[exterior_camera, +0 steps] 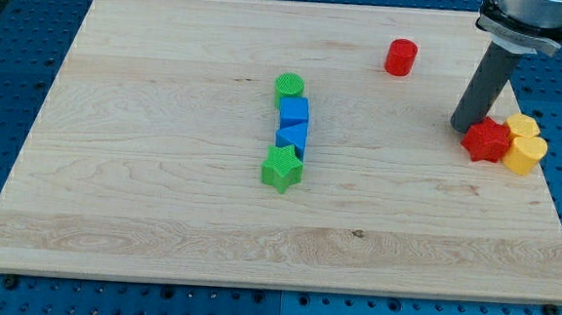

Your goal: Place your arm at the top of red circle

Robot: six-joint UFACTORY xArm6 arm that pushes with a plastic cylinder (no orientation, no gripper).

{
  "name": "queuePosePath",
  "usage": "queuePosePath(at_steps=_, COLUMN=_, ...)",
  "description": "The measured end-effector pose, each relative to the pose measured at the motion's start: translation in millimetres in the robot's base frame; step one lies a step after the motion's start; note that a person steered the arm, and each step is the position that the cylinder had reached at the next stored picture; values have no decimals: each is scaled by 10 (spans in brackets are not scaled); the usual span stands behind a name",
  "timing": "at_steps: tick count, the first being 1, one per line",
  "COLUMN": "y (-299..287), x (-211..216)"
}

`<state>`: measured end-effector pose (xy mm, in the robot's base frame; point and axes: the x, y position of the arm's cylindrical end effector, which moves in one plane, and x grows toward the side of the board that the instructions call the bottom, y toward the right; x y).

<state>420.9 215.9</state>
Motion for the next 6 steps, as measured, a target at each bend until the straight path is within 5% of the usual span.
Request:
queuePosePath(at_steps=2, y=-224, x=-394)
queuePosePath(at_steps=3, y=19, x=-990)
queuePosePath(at_steps=5, y=-518, x=-1756)
queuePosePath(at_steps=6, y=-885, x=-1606)
